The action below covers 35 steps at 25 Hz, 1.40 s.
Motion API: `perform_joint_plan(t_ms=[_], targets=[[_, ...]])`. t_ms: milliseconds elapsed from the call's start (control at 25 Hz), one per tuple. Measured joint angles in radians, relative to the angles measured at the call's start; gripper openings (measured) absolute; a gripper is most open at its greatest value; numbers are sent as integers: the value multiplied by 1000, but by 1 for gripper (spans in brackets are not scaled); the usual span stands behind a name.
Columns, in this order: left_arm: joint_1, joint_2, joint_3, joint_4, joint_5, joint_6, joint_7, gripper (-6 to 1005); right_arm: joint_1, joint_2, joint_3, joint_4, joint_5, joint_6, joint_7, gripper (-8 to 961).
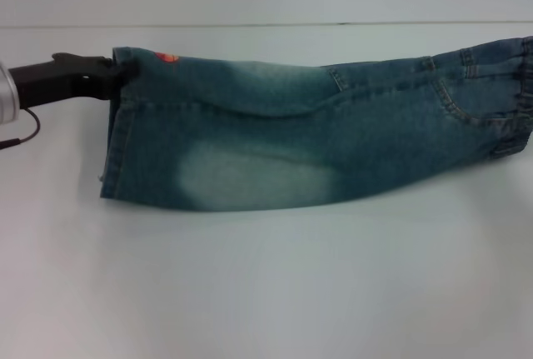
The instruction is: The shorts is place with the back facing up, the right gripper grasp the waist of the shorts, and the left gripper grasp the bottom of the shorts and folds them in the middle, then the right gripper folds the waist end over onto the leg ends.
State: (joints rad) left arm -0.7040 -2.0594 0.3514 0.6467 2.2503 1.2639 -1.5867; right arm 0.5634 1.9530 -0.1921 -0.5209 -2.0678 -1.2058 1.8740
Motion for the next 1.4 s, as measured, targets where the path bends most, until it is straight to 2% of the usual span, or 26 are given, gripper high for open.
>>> perform_joint_plan(t_ms=[440,1400], targets=[[-5,-14,16,-38,-14,-31,30,50,11,13,-26,4,0,80,-7,121],[-19,-22,53,-47,-29,-69,39,50,26,13,-52,3,0,155,-5,150]])
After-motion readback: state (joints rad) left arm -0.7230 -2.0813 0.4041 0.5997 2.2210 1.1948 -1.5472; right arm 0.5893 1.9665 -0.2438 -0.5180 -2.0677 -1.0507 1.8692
